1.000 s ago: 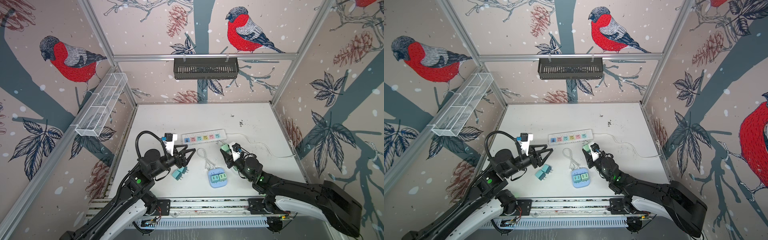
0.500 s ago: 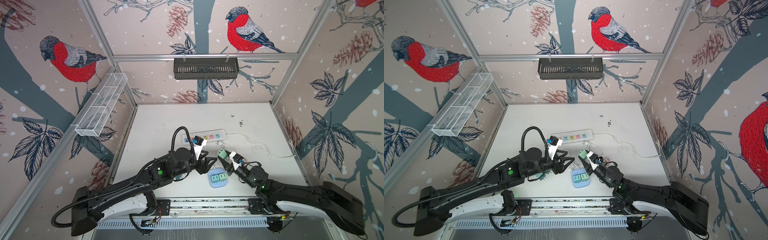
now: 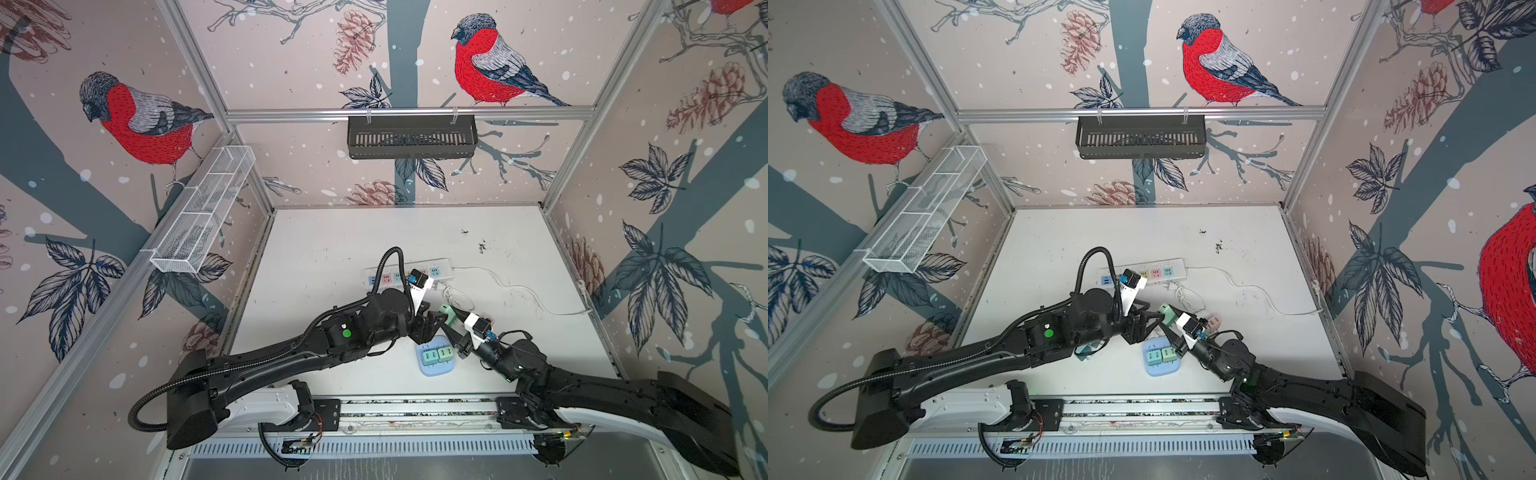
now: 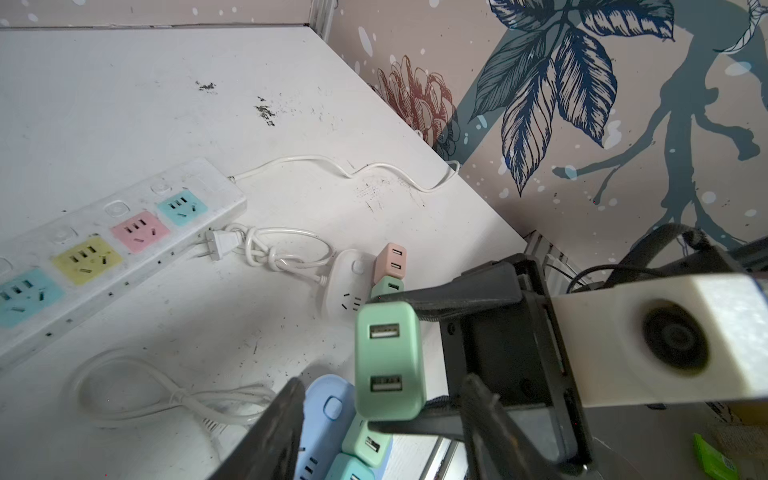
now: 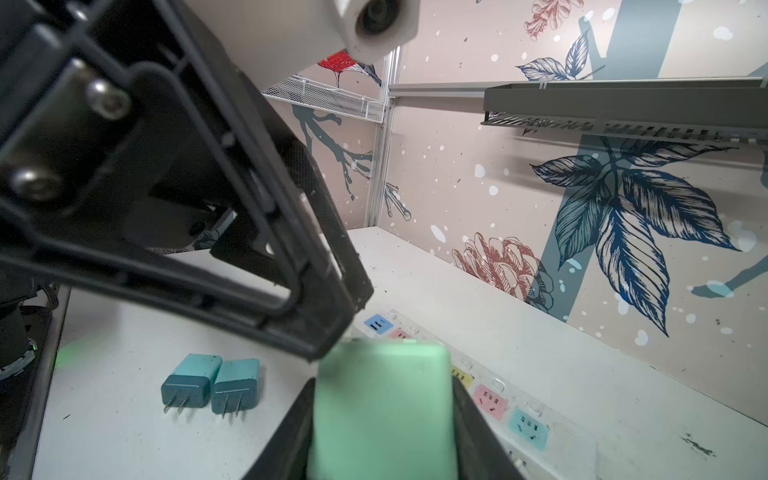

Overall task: Insert the plug
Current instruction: 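Grasp the light green adapter with the left gripper from the right gripper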

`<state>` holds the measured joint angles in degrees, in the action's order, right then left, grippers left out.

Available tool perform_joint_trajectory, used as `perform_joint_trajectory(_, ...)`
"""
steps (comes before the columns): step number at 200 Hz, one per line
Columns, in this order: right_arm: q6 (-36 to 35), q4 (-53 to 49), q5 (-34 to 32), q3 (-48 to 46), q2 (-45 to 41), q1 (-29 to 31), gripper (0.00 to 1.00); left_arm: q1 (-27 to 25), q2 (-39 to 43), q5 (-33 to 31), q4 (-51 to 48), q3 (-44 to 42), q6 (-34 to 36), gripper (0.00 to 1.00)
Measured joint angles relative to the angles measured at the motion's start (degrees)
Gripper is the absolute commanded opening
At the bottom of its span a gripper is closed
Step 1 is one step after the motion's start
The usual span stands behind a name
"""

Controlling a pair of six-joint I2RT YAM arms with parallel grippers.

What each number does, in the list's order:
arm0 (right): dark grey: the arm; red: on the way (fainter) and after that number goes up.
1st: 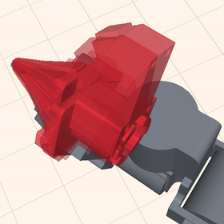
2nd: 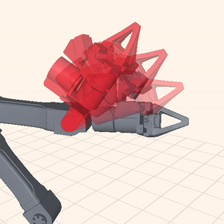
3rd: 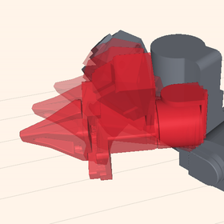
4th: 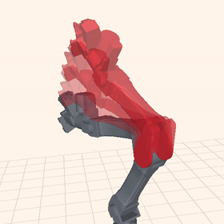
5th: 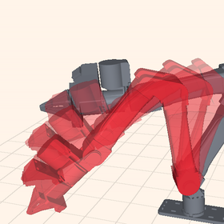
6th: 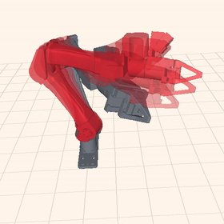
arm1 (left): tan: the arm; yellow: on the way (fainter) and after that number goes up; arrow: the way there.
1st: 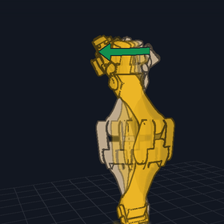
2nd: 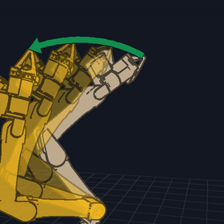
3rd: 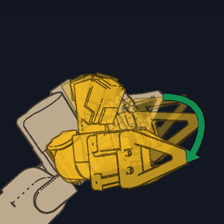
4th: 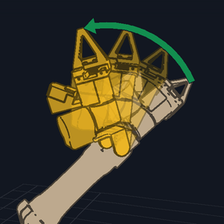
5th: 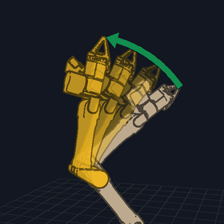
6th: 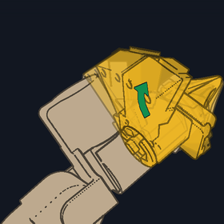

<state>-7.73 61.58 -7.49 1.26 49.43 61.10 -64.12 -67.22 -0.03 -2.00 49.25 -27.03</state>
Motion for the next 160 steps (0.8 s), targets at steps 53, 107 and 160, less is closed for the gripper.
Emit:
perform_joint_trajectory(53, -0.4, -0.1, 0.3, -0.5, -1.0, 0.4, 0.08, -0.3, -4.5, 0.0, -0.4, 2.1, 0.0, 0.52)
perform_joint_trajectory(107, -1.9, -0.9, -0.4, -0.7, -1.9, 0.7, 0.12, -0.4, -7.0, 1.9, 0.3, 3.4, -0.8, 0.23)
perform_joint_trajectory(160, -1.4, -2.6, -1.9, -1.0, -4.0, 0.7, 0.67, 0.6, -8.0, 1.0, -0.3, 4.0, 0.3, 0.0)
